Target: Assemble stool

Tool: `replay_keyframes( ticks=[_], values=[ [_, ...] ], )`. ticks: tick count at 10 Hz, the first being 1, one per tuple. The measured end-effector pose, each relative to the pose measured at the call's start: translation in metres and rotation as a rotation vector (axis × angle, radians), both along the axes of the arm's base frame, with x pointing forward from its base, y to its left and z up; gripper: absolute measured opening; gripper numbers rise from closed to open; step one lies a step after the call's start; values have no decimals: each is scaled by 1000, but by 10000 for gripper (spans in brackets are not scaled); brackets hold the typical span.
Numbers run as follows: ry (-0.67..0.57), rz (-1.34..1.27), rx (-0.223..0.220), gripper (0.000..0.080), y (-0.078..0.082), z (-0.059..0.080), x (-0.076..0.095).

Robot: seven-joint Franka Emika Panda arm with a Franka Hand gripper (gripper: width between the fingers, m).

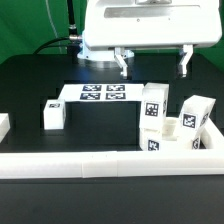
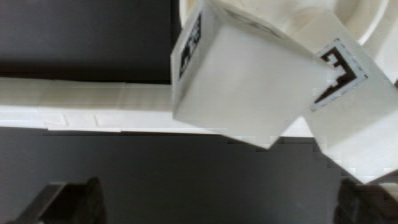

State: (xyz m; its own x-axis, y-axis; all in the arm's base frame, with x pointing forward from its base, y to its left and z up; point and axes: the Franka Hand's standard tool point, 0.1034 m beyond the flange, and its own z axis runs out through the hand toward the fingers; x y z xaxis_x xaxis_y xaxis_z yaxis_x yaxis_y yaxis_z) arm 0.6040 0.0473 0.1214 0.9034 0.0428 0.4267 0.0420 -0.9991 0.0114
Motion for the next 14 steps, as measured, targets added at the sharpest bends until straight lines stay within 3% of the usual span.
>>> replay_keyframes(
  ticks=[2, 3, 8, 12, 14],
  values=[
    [28, -3, 4, 649, 1, -3, -2],
    [107, -20, 16, 649, 1, -8, -7],
    [378, 16, 28, 649, 4, -7, -9],
    [376, -49, 54, 649, -3, -6, -6],
    [380, -203, 101, 649, -1, -7, -6]
  ],
)
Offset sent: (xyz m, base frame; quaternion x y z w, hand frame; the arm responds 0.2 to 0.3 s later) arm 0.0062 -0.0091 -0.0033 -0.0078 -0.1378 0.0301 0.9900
